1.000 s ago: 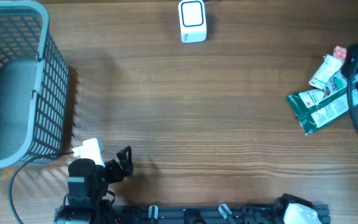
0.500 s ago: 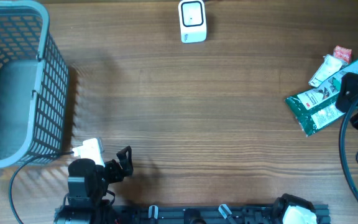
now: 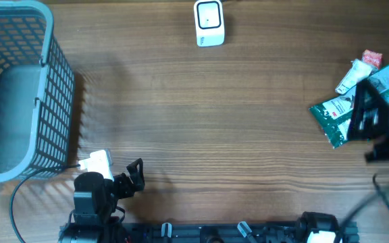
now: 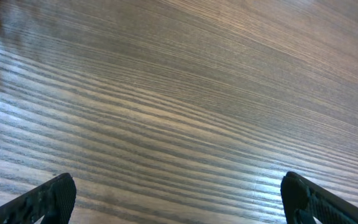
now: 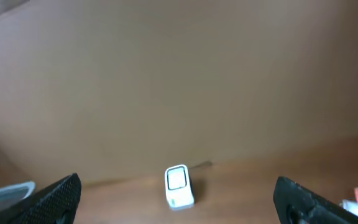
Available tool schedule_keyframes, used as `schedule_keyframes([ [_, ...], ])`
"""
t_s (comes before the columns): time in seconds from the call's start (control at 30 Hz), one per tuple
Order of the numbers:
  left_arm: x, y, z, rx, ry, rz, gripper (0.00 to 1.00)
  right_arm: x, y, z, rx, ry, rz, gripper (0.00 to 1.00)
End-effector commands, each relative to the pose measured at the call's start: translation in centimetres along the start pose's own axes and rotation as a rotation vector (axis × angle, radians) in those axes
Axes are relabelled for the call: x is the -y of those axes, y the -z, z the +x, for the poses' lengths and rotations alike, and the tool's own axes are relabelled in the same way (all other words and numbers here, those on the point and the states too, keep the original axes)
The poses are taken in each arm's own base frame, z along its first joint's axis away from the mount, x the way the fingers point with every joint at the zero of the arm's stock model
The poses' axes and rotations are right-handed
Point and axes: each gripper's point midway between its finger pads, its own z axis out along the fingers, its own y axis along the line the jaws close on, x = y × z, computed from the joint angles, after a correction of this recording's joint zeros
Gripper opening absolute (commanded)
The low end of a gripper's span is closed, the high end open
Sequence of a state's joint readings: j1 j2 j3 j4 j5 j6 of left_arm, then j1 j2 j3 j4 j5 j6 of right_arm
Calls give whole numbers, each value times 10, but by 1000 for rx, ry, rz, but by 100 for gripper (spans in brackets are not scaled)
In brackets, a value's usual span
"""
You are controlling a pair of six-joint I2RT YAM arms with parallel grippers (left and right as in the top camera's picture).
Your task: Scan the item barcode
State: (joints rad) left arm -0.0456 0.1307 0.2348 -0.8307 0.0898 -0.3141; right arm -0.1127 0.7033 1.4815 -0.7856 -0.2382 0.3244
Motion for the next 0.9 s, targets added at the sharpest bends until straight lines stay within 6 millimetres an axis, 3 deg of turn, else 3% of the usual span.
schedule_keyframes([
  [0.0,-2,0,-1,10,11,-9,100,9,18,25,56,102,15,100],
  [0.1,-2,0,-1,11,11,-10,100,17,30,44,134,115,21,100],
  [0.33,-2,0,-1,10,11,-10,100,28,36,78,317,151,-33,100],
  [0.43,-2,0,-1,10,11,-9,100,38,28,93,371,138,-32,100],
  [0.63,-2,0,-1,10,11,-10,100,87,5,143,347,-63,70,100],
  [0.87,-2,0,-1,10,11,-10,100,96,-9,164,317,9,80,100],
])
